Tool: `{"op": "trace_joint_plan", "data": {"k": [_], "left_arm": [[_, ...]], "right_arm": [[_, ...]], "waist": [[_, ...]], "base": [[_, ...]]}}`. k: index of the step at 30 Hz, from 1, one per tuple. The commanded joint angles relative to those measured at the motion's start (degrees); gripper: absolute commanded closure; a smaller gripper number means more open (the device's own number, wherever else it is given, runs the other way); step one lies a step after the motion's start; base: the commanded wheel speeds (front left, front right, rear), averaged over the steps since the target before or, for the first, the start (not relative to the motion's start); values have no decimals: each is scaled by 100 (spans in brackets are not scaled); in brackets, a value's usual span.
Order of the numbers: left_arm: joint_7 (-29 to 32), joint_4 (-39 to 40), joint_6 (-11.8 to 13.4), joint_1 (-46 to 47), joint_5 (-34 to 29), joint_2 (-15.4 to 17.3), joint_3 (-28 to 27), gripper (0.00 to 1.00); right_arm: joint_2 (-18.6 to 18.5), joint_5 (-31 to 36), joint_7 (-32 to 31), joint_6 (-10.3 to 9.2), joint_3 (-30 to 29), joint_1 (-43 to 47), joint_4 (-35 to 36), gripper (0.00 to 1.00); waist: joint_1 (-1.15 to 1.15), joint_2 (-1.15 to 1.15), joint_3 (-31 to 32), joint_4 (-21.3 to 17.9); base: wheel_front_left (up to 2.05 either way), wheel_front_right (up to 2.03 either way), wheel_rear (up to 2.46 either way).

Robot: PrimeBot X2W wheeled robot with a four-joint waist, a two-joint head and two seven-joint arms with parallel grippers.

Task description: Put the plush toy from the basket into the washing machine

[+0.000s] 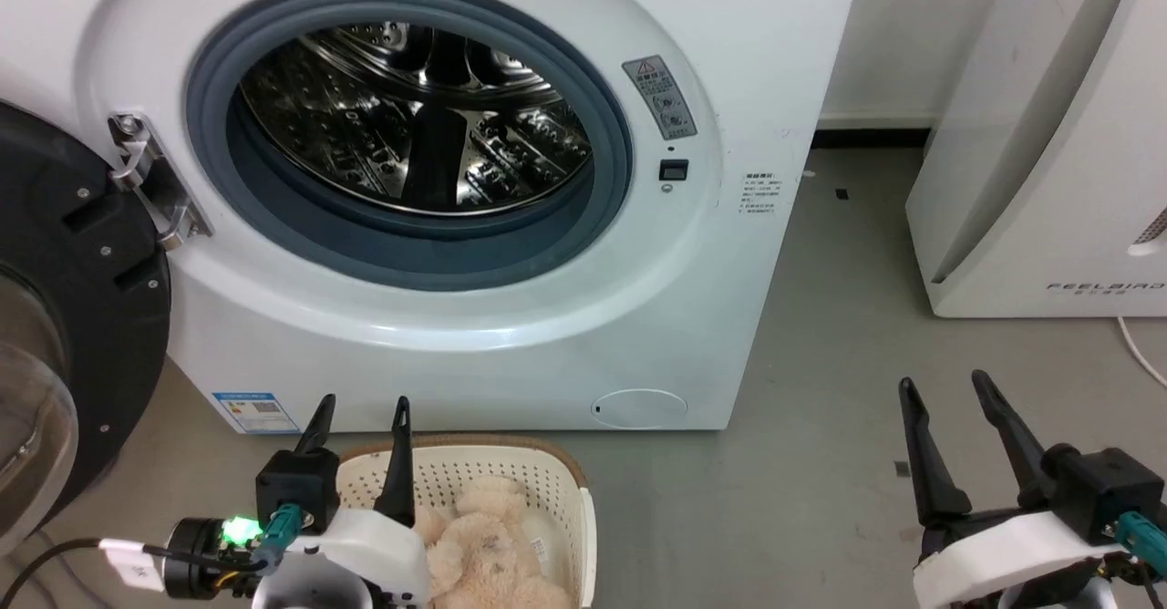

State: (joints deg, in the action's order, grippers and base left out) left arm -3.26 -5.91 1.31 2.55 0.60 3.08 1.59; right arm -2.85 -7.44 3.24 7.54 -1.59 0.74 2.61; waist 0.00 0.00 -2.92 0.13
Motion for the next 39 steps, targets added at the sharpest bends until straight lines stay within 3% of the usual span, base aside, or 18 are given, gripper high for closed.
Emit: {"op": "trace_joint_plan", "data": {"k": [1,23,39], "left_arm": [[-61,-106,-30,141,-1,38,32,0],[-265,-2460,-295,1450,-182,466,458,0],[537,-3614,-467,2308,-535,917,1068,0]], "right_arm": [[-1,-76,64,-1,-22,-122,58,0],[-1,-556,339,-2,42,-622,292,0],[-1,-898,531,-3,9,-1053,538,0]], "waist": [[0,0,-57,-6],[0,0,-1084,-248],[0,0,-2227,-466]], "base": [[0,0,0],[0,0,0],[0,0,0]]}}
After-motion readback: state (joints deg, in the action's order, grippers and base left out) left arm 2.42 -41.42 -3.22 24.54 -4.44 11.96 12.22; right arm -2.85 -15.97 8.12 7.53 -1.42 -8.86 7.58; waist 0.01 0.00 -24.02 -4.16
